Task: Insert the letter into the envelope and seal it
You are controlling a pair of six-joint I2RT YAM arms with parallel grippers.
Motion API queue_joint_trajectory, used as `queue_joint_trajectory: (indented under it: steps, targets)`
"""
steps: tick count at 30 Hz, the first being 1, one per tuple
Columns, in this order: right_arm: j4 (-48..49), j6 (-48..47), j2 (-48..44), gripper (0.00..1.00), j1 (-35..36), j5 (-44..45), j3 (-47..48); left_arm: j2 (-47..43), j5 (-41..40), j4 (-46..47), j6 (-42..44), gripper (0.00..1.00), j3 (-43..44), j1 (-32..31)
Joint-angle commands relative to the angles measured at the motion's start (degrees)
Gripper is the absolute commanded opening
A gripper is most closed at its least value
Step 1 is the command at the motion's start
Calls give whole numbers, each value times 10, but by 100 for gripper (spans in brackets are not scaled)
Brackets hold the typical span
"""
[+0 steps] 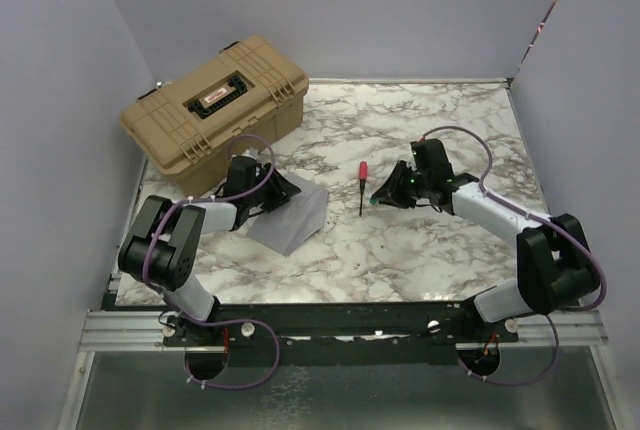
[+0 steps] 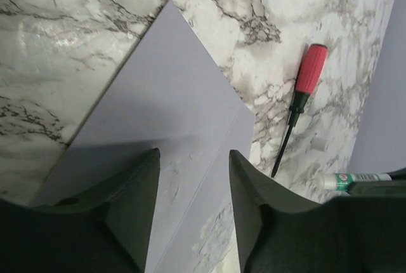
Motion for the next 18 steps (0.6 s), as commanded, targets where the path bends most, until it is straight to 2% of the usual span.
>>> queue_joint_trajectory:
  steps: [1, 8, 14, 18]
  targets:
    - [-23, 75, -33, 0, -34, -86, -53, -53, 38, -66, 47, 52, 3, 0]
    - [31, 176, -58, 4, -92, -103, -158, -135, 28, -105, 67, 62, -14, 0]
    - [103, 215, -38, 21, -126, -124, -206, -191, -4, -163, 140, 72, -20, 1]
    - [100, 224, -18, 38, -135, -123, -206, -193, -26, -202, 175, 73, -12, 4]
